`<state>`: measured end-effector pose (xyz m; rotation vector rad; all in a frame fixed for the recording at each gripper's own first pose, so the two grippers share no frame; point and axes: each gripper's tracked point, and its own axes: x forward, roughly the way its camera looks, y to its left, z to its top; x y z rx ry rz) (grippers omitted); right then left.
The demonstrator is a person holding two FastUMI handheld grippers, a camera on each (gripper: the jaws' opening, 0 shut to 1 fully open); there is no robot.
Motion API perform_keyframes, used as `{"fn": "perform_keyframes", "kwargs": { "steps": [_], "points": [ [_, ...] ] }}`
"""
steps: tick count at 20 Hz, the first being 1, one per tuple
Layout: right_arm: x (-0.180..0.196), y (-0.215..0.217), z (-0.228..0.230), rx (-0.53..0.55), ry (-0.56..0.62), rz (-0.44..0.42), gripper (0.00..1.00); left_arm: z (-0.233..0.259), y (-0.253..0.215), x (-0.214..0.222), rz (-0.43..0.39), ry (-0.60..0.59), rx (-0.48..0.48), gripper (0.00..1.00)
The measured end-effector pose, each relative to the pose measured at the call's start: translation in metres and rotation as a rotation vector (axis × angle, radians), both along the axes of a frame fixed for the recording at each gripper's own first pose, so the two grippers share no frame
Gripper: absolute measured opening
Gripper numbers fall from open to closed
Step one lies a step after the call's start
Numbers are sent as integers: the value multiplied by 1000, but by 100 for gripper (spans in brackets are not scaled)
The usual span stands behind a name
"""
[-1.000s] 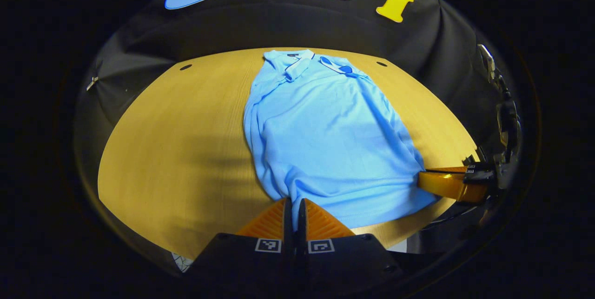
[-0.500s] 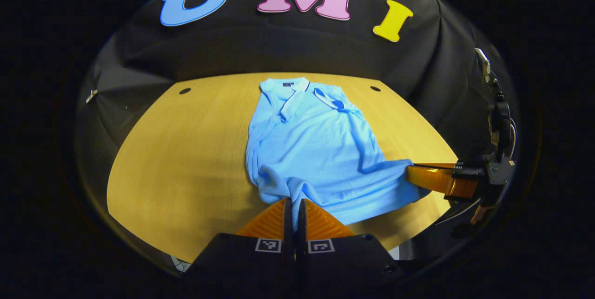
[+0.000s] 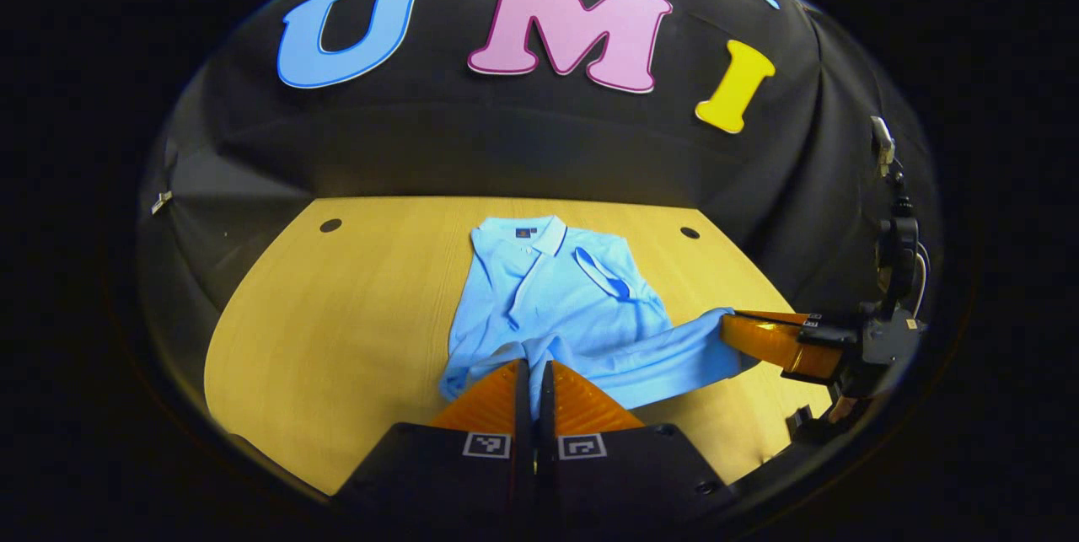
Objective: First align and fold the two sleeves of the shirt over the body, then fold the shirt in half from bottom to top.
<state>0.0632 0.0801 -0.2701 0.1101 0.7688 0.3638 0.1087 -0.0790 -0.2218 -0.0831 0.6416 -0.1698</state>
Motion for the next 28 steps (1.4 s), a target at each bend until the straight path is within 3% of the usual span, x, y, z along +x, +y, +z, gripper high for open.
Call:
{"fn": "perform_keyframes", "kwargs": {
  "steps": [5, 6, 8, 9, 10, 14, 15, 16, 17, 18, 20, 23, 25, 27, 28],
  "points": [
    [71, 8, 9, 11, -76, 13, 0, 15, 0, 63, 19, -49, -20, 6],
    [85, 11, 9, 26, -79, 5, 10, 18, 0, 78, 22, -62, -20, 6],
    [114, 15, 7, 35, -96, -5, 0, 21, 1, 106, 31, -81, -24, 6],
    [129, 17, 8, 38, -110, -11, 5, 23, 2, 120, 32, -93, -27, 6],
    [144, 20, 9, 44, -125, -16, 0, 24, 4, 137, 36, -105, -22, 6],
    [198, 34, -3, 49, -158, -13, 7, 17, 9, 198, 42, -137, -15, 6],
    [212, 37, -8, 47, -168, -12, 5, 14, 9, 213, 45, -137, -20, 6],
    [225, 40, -14, 50, -173, -13, 10, 8, 11, 228, 47, -140, -22, 6],
    [238, 42, -21, 53, -176, -17, 5, 5, 17, 240, 51, -139, -16, 6],
    [250, 45, -29, 52, -171, -18, 10, -2, 17, 253, 53, -134, -10, 6],
    [268, 45, -53, 34, -158, -21, 10, -21, 21, 281, 52, -121, -10, 6],
    [286, 44, -94, 20, -117, -29, 0, -48, 25, 312, 54, -93, -33, 6],
    [291, 42, -118, 6, -96, -33, 0, -62, 29, 328, 39, -108, -42, 6],
    [294, 42, -139, 0, -72, -42, 10, -78, 28, 337, 25, -102, -52, 6],
    [295, 41, -146, -7, -65, -47, 5, -87, 29, 337, 32, -89, -51, 6]
  ]
}}
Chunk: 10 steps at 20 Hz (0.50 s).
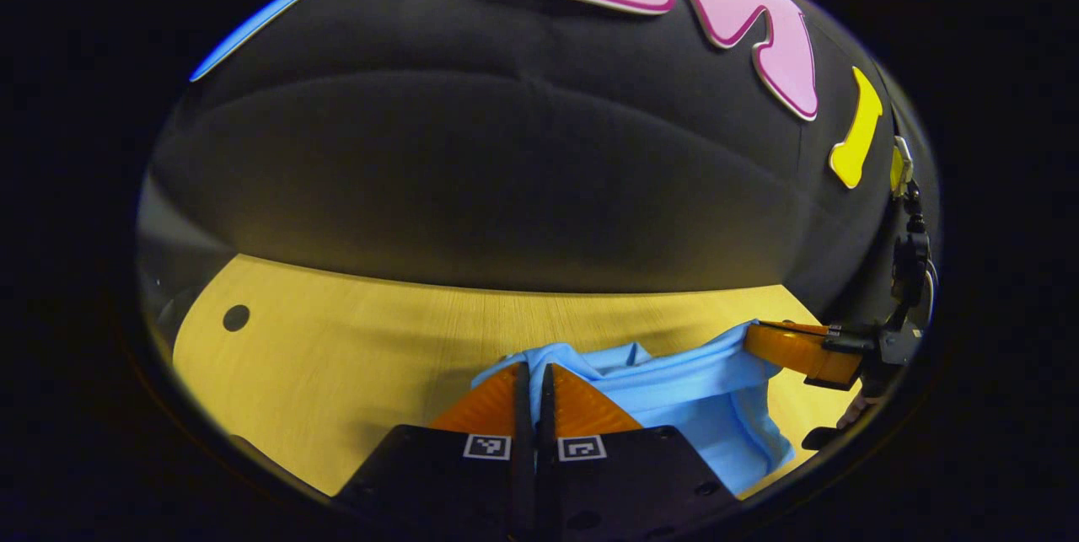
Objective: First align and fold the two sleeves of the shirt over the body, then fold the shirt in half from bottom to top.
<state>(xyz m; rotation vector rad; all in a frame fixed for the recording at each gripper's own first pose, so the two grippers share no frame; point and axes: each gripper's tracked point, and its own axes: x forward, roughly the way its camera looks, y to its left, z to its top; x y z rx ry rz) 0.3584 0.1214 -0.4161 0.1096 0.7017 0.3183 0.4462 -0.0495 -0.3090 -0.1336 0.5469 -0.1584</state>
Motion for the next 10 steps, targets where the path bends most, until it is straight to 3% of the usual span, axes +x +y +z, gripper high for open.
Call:
{"fn": "perform_keyframes", "kwargs": {
  "steps": [3, 4, 5, 6, 7, 8, 9, 10],
  "points": [
    [-1, 1, -8, -22, 2, -1, 2, -24, 0, 4, 18, 35, 38, 8],
    [-2, 1, -7, -35, -5, 2, 0, -27, 0, 3, 28, 40, 50, 16],
    [-4, 1, -4, -43, -11, 4, 11, -24, 6, 2, 66, 33, 91, 17],
    [-7, -2, 0, -43, -12, -7, 2, -17, 13, 0, 92, 5, 127, 31],
    [-13, -3, 5, -28, -10, -27, 6, -6, 14, -4, 96, -35, 140, 44],
    [-20, -4, 13, -9, -10, -38, 29, 8, 11, -9, 97, -71, 145, 58],
    [-27, -10, 21, -16, -16, -51, 29, 17, 9, -15, 94, -96, 143, 72],
    [-33, -14, 29, -25, -30, -57, 52, 31, 6, -25, 94, -120, 132, 86]
  ]
}}
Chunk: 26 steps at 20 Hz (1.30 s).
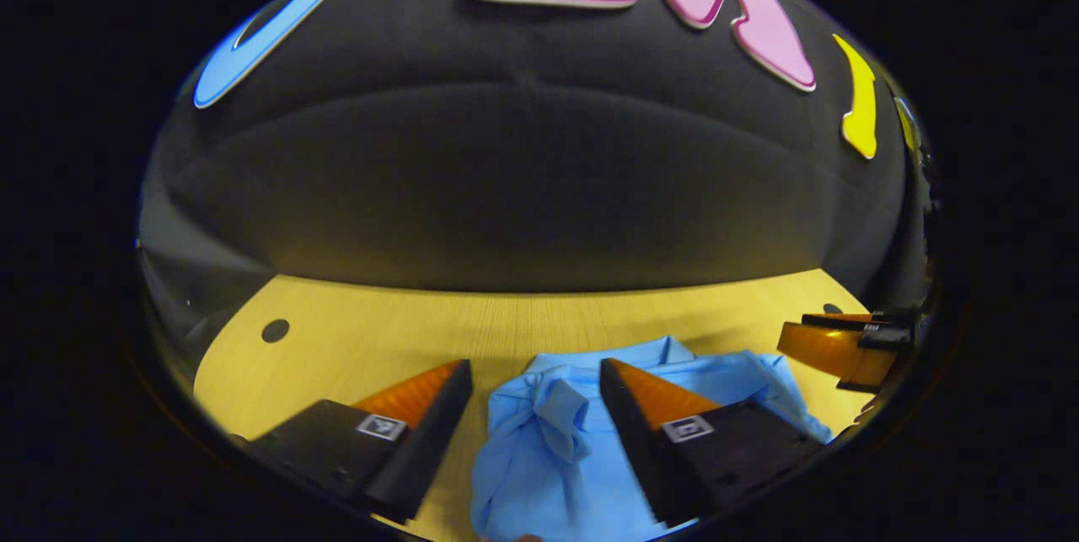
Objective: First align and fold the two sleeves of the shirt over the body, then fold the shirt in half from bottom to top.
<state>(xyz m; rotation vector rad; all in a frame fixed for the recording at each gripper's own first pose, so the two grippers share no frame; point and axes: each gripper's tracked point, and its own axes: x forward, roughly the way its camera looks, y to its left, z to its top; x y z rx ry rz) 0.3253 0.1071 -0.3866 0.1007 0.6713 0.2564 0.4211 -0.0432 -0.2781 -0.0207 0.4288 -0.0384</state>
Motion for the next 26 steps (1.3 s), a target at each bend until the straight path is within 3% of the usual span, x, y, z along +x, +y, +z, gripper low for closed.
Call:
{"fn": "perform_keyframes", "kwargs": {
  "steps": [1, 2, 3, 4, 8, 12, 19, 26],
  "points": [
    [-7, -7, 13, -19, -20, -9, 76, 12, -1, -10, 0, -25, -13, 99],
    [-11, -11, 22, -23, -39, -16, 100, 24, -1, -22, -2, -43, -25, 96],
    [-18, -15, 36, -30, -58, -18, 94, 37, -2, -34, -4, -60, -35, 99],
    [-25, -19, 48, -43, -78, -25, 98, 50, -2, -48, -7, -80, -39, 99],
    [-66, -31, 103, -72, -112, -48, 98, 93, 3, -104, -5, -104, -6, 99],
    [-112, -38, 174, -77, -185, -75, 98, 155, -1, -165, -24, -186, -30, 99],
    [-206, -52, 277, -68, -264, -104, 99, 226, -8, -283, -104, -280, -14, 99],
    [-314, -71, 324, -132, -349, -141, 98, 263, -1, -391, -126, -353, -45, 99]
  ]
}}
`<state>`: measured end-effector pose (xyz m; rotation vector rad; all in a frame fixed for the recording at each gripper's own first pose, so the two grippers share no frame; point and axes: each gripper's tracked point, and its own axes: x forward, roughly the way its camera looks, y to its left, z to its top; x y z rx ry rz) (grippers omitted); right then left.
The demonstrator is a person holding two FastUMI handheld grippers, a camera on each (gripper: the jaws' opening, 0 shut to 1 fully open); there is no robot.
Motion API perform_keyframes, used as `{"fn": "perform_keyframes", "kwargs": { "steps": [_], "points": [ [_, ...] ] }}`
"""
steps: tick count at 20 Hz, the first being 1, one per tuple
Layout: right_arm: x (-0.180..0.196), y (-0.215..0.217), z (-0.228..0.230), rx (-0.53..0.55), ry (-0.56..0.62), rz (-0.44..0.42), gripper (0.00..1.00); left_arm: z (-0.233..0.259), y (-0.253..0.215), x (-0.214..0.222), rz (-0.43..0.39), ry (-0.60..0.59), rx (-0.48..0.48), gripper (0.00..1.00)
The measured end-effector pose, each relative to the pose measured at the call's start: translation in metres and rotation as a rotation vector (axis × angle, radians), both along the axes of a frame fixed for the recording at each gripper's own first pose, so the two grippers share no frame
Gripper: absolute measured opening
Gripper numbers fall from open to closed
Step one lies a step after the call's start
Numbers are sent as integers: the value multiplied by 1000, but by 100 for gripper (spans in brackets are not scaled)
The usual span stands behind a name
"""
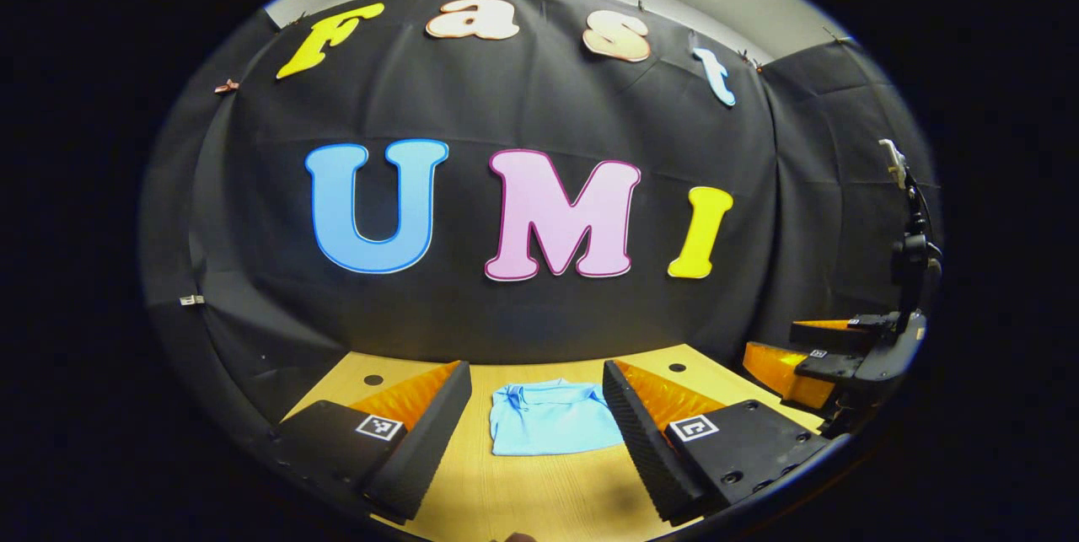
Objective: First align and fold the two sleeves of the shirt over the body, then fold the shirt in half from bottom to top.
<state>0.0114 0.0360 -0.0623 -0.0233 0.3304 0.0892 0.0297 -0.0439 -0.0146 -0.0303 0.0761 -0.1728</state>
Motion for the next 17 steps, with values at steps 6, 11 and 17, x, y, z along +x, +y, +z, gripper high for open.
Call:
{"fn": "perform_keyframes", "kwargs": {
  "steps": [6, 11, 17],
  "points": [
    [-68, -8, 12, 16, 16, -17, 97, -21, -2, -79, -4, -1, -28, 99],
    [-90, -9, 24, 17, -6, -27, 98, -25, -8, -118, -87, -8, -25, 99],
    [-103, 6, 31, 27, -7, 5, 95, -12, 8, -127, -59, -44, 0, 99]
  ]
}}
